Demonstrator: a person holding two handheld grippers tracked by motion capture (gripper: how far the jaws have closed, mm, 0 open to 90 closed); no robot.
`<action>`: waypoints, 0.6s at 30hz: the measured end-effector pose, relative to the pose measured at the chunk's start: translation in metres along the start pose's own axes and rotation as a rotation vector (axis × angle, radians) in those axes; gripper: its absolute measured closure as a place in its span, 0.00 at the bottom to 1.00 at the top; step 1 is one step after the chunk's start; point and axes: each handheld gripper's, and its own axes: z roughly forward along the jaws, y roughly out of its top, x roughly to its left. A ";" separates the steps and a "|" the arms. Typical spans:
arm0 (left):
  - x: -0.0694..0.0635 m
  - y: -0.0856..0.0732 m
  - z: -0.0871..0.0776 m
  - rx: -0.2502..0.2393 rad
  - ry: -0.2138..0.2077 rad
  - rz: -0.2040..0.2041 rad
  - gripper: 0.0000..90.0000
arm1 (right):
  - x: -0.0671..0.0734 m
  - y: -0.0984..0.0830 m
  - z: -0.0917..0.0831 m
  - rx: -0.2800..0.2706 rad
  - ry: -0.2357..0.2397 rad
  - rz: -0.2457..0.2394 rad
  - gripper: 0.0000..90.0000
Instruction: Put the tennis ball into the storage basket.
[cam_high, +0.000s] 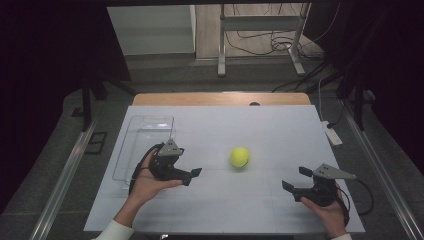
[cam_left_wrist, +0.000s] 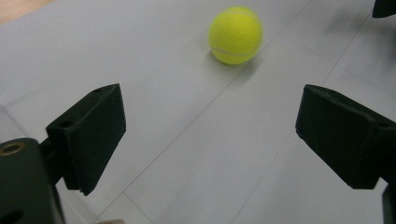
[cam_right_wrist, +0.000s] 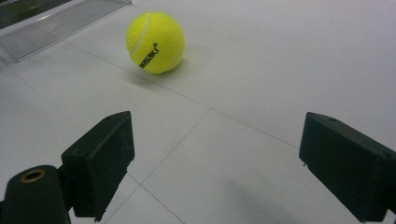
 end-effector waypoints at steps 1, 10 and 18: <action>0.000 0.000 0.000 0.000 0.000 0.000 0.11 | 0.000 0.000 0.000 0.000 0.000 0.000 0.12; -0.003 0.010 0.006 0.003 -0.018 0.008 0.11 | 0.000 0.000 0.000 0.000 0.000 0.000 0.12; -0.006 0.017 0.012 0.012 -0.032 0.023 0.11 | 0.000 0.000 0.000 -0.001 0.000 -0.001 0.12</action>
